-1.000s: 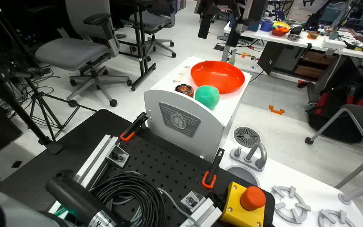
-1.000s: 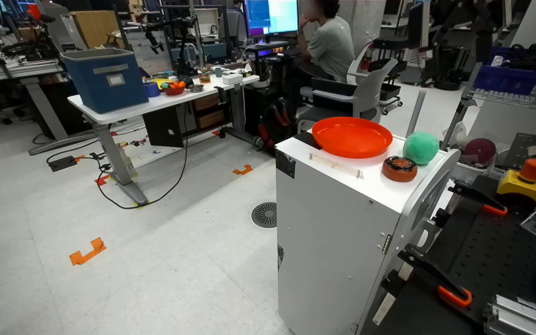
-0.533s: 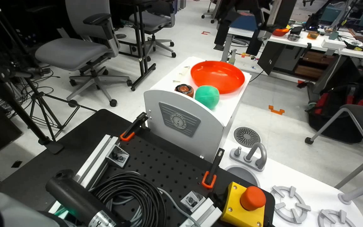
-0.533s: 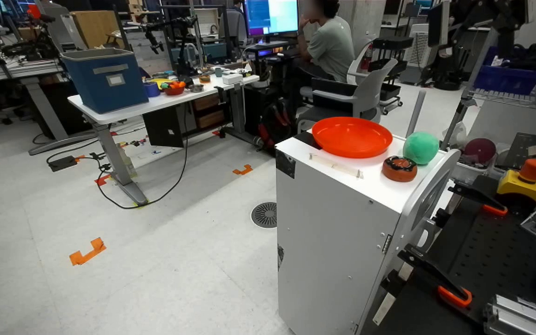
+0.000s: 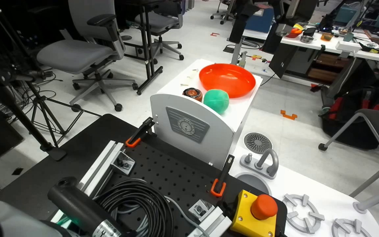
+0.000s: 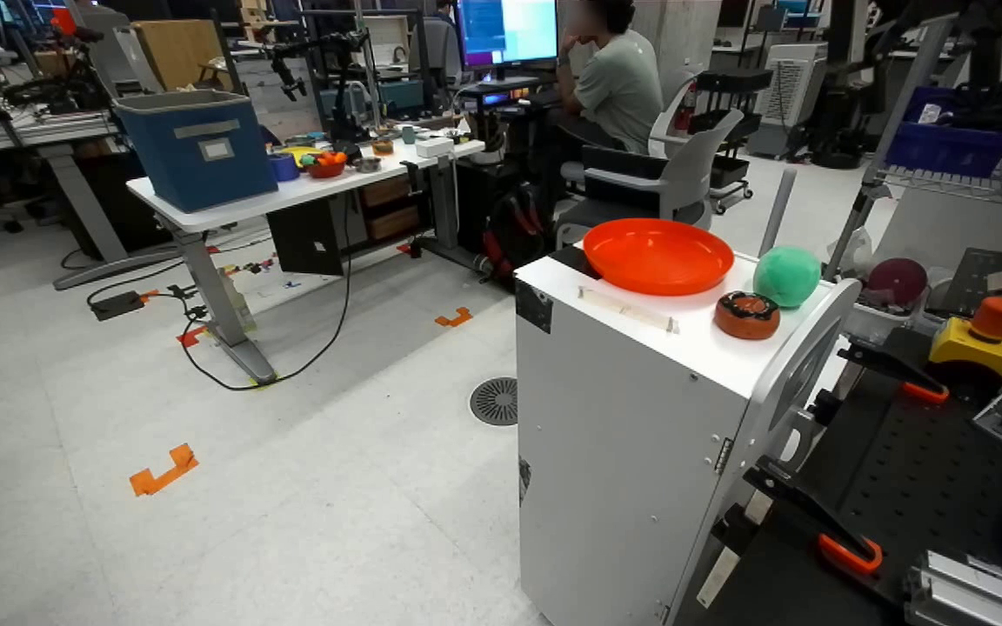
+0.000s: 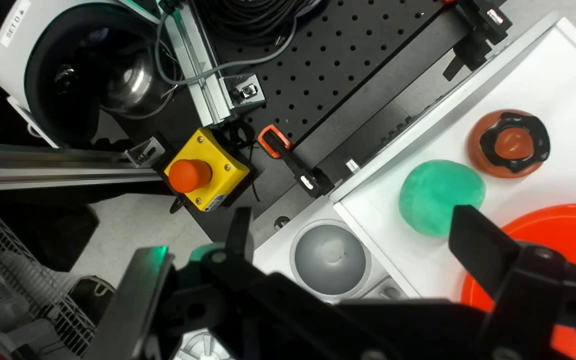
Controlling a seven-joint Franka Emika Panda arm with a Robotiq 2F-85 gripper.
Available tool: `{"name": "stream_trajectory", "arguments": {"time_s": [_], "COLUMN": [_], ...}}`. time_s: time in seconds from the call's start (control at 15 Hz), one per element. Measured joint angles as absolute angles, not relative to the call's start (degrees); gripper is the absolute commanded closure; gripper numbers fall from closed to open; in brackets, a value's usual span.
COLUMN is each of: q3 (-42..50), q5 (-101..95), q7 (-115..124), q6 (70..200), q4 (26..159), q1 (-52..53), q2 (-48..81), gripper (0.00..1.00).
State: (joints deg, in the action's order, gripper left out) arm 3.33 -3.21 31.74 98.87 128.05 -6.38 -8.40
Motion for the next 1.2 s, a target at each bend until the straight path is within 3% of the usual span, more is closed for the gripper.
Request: {"name": "stream_trajectory", "arguments": {"time_s": [1.2], "q3": [3.2], "q5": [-3.6], "q7": [36.9], "q6": [95.9], "q4": [128.1], "q1": [-6.4], "q2": [-10.2], "gripper": [0.0]}}
